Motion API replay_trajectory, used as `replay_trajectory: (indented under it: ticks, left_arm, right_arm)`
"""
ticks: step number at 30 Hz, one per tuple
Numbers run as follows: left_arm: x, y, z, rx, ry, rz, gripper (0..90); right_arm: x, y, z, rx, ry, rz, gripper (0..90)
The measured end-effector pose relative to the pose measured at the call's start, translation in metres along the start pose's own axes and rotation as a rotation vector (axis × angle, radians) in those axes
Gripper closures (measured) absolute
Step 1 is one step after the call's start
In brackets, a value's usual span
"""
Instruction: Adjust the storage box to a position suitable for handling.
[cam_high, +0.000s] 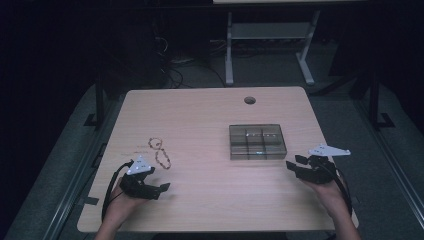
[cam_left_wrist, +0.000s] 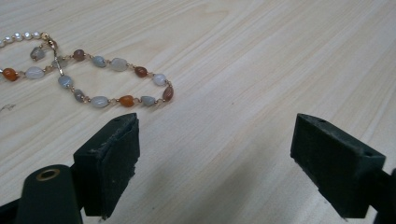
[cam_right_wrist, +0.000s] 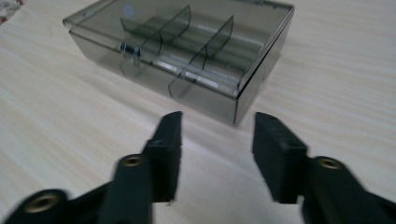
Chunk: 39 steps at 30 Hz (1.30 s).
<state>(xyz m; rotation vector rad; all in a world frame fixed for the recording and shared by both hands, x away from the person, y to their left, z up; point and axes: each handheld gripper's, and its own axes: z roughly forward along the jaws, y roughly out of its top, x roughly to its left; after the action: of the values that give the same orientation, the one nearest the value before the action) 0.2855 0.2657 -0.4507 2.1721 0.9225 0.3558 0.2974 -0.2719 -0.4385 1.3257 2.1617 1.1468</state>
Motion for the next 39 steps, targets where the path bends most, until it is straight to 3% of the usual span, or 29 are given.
replay_trajectory:
  ticks: [3, 4, 5, 9, 18, 22, 24, 36, 39]
  left_arm:
    - [0.0, 0.002, -0.002, -0.015, 0.009, -0.004, 20.7]
    - [0.0, 0.002, -0.002, -0.015, 0.009, -0.004, 20.7]
    - [0.0, 0.002, -0.001, -0.015, 0.01, -0.013, 21.0]
    - [0.0, 0.002, 0.001, -0.003, 0.008, -0.011, 21.5]
    - [-0.001, 0.002, 0.002, 0.011, 0.003, -0.008, 20.9]
    - [-0.001, 0.001, 0.002, 0.008, 0.001, -0.013, 20.7]
    - [-0.001, 0.0, 0.002, 0.014, 0.001, 0.002, 20.6]
    - [-0.003, -0.001, 0.003, 0.014, -0.013, -0.019, 20.2]
    - [-0.002, -0.001, 0.004, 0.012, -0.014, -0.018, 20.2]
  right_arm:
    - [0.001, 0.008, 0.004, -0.007, 0.007, -0.021, 72.0]
    - [0.001, 0.008, 0.004, -0.007, 0.007, -0.021, 72.0]
    - [-0.001, 0.012, 0.006, -0.01, 0.016, -0.025, 79.2]
    - [-0.004, 0.019, 0.011, -0.017, 0.023, -0.028, 89.6]
    - [-0.013, 0.035, 0.018, -0.038, 0.013, -0.031, 89.8]
    - [-0.022, 0.045, 0.023, -0.056, 0.001, -0.011, 89.8]
    - [-0.026, 0.048, 0.026, -0.054, -0.006, -0.009, 89.8]
    - [-0.05, 0.06, 0.047, -0.069, -0.048, 0.035, 89.9]
    - [-0.054, 0.06, 0.052, -0.074, -0.056, 0.022, 89.9]
